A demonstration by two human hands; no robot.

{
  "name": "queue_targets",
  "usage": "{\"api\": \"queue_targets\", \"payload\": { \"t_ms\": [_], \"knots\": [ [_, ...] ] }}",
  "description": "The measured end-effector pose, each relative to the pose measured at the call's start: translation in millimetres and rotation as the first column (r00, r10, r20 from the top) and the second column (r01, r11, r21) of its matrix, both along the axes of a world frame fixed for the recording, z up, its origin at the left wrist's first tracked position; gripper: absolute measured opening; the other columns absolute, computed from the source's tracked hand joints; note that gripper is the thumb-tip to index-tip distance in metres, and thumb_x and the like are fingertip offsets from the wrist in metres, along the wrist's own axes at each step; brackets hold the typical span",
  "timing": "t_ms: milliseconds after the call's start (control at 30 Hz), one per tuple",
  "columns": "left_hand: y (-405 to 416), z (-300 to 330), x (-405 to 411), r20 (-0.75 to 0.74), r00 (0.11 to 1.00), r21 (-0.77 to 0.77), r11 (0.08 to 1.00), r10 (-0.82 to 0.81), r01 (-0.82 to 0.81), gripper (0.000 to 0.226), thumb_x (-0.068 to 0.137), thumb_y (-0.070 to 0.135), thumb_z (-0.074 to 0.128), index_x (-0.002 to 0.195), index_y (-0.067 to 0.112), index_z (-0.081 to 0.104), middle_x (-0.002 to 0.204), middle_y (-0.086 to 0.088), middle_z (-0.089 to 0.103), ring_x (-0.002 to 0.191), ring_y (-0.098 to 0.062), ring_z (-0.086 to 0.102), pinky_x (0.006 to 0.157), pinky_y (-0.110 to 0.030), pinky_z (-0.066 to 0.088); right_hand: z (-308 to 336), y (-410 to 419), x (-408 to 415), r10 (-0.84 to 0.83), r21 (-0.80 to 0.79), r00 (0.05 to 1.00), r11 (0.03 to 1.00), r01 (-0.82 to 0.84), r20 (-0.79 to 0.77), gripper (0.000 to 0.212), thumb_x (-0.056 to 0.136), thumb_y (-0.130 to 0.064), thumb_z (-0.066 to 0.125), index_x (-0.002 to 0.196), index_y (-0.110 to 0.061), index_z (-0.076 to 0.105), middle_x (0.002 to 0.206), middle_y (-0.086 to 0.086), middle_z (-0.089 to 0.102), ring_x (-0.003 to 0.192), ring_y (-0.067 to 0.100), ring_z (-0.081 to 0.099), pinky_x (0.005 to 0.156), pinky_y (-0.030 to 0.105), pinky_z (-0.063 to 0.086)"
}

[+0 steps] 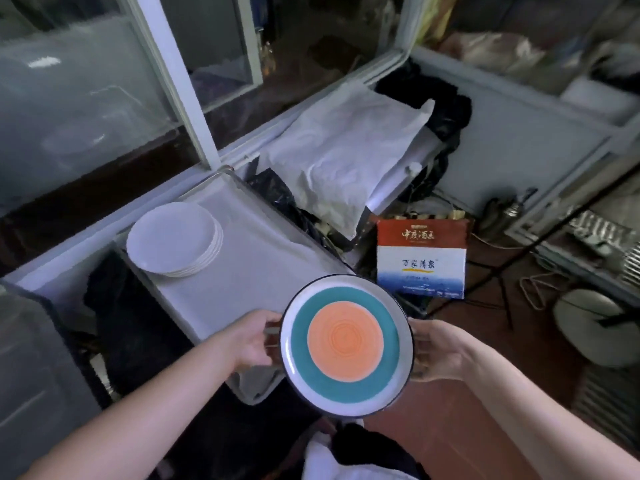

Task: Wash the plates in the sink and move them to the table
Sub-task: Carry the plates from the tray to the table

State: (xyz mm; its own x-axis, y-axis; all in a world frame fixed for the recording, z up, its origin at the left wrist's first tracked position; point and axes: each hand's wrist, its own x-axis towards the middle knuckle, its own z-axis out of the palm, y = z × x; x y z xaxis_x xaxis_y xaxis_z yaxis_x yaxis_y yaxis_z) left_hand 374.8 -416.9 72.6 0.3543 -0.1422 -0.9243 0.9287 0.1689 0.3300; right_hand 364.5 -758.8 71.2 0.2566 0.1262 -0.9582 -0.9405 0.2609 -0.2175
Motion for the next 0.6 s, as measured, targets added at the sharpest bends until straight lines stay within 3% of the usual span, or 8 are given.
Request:
{"api": "queue_targets", "payload": {
  "t_ms": [100,200,267,433,600],
  "knots": [
    [-29,4,4,0.006,0.985,-0.019,0.985,-0.172,0.172,0.016,0.091,0.015,0.057,0.076,0.011,0.056,0.063,-0.009,0.054,0.055,-0.025,0.055,0.056,-0.030,0.054,2,-26,-50,-0.146,-0.047,0.989,0.988,0.146,0.014,0.029,0.087,-0.036,0.076,0.104,-0.013,0.070,0.111,0.011,0.069,0.109,0.032,0.063,0.105,0.052,0.044],
    [-69,8,2,0.021,0.942,-0.017,0.942,-0.335,0.335,0.007,0.084,0.012,0.059,0.079,0.013,0.055,0.070,-0.007,0.044,0.060,-0.025,0.049,0.058,-0.030,0.053,11,-48,-106,-0.301,-0.049,0.954,0.952,0.301,0.013,0.020,0.085,-0.033,0.075,0.081,-0.014,0.070,0.088,0.008,0.070,0.090,0.029,0.065,0.097,0.045,0.048],
    [-101,11,-2,0.022,0.898,-0.014,0.898,-0.438,0.439,0.016,0.087,0.012,0.056,0.072,0.013,0.052,0.067,-0.007,0.046,0.058,-0.025,0.048,0.057,-0.029,0.051,11,-68,-142,-0.400,-0.047,0.916,0.915,0.401,0.024,0.020,0.089,-0.036,0.073,0.083,-0.017,0.067,0.091,0.005,0.066,0.090,0.029,0.064,0.097,0.048,0.049],
    [-189,21,-19,0.067,0.719,0.023,0.721,-0.692,0.692,0.023,0.086,0.016,0.057,0.063,0.017,0.054,0.067,-0.007,0.050,0.062,-0.025,0.048,0.063,-0.032,0.048,18,-113,-237,-0.645,-0.048,0.764,0.763,0.644,0.006,0.019,0.092,-0.036,0.072,0.098,-0.020,0.063,0.111,0.003,0.057,0.103,0.029,0.062,0.094,0.059,0.049],
    [-285,38,-62,0.105,0.529,0.011,0.533,-0.842,0.846,0.016,0.077,0.014,0.061,0.061,0.016,0.064,0.067,-0.002,0.058,0.065,-0.021,0.053,0.064,-0.031,0.048,32,-144,-327,-0.790,-0.086,0.610,0.605,0.792,0.063,0.016,0.094,-0.029,0.066,0.098,-0.013,0.068,0.107,0.009,0.066,0.097,0.032,0.064,0.098,0.056,0.045]
  ]
}}
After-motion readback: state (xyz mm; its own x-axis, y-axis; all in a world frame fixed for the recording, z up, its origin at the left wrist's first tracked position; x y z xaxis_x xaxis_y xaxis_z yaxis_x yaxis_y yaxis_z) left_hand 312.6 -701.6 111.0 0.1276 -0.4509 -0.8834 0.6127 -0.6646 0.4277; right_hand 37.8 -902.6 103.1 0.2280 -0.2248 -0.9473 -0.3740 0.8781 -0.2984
